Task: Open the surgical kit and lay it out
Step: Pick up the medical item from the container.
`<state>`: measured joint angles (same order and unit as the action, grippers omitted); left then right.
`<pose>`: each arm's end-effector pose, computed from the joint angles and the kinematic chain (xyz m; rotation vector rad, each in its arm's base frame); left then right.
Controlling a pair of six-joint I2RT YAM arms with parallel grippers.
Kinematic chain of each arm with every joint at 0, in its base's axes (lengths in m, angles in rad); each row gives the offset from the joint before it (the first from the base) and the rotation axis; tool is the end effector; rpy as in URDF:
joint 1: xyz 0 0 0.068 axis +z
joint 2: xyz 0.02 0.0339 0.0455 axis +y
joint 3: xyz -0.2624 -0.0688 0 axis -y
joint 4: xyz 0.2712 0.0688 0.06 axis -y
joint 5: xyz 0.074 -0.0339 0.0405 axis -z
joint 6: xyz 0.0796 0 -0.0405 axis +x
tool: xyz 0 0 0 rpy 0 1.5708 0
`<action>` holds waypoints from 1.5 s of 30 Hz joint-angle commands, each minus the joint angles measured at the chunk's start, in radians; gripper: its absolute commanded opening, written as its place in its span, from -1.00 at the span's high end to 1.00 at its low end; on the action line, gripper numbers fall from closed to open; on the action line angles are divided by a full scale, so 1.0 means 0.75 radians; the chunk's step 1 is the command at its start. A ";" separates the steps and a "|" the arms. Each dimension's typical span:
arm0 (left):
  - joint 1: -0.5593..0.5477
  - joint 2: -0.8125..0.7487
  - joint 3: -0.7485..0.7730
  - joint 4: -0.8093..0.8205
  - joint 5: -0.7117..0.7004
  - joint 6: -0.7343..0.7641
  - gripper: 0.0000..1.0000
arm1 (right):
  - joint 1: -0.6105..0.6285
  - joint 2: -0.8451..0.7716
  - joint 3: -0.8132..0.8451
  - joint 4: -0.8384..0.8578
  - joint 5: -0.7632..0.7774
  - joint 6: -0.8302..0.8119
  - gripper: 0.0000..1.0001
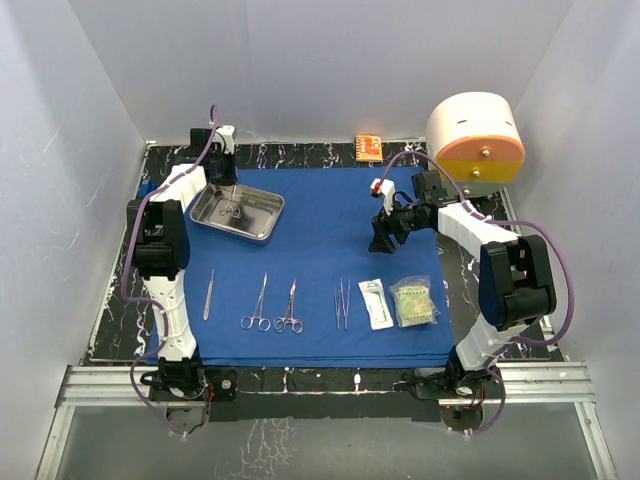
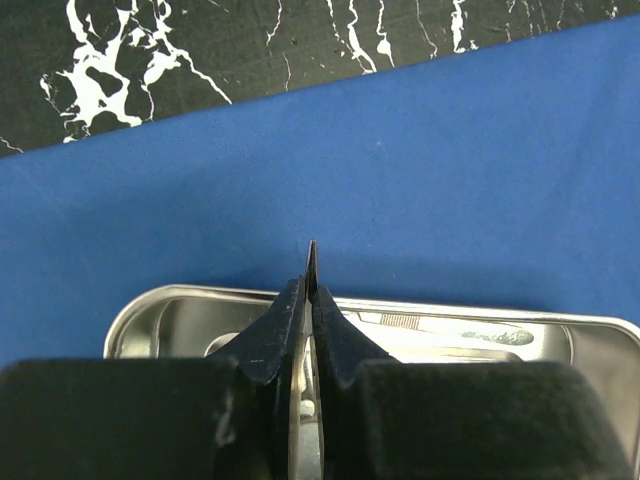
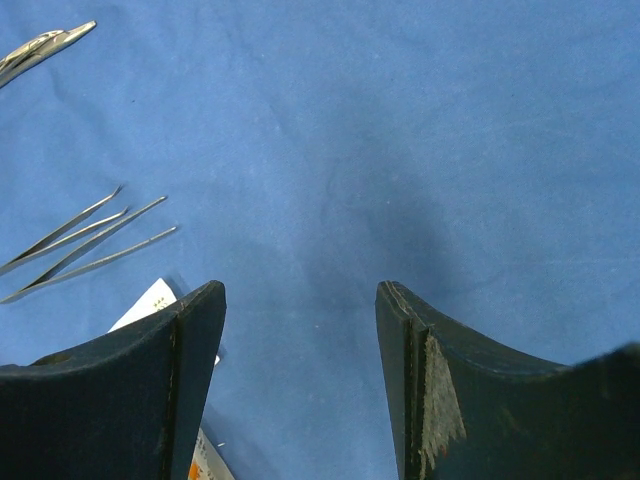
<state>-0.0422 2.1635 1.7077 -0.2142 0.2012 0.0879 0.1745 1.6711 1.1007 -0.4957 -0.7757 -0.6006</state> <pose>0.5545 -0.0393 0.1713 0.2535 2.2179 -0.2004 0.3549 0.1192 0.1641 -1.1294 2.1048 0.8191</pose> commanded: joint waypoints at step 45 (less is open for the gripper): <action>0.005 -0.004 -0.082 0.050 -0.039 0.021 0.62 | -0.006 0.046 0.027 0.014 0.024 -0.013 -0.19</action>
<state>-0.0422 2.1605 1.5902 -0.1730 0.1730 0.0986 0.1745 1.7061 1.1007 -0.4976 -0.7540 -0.6014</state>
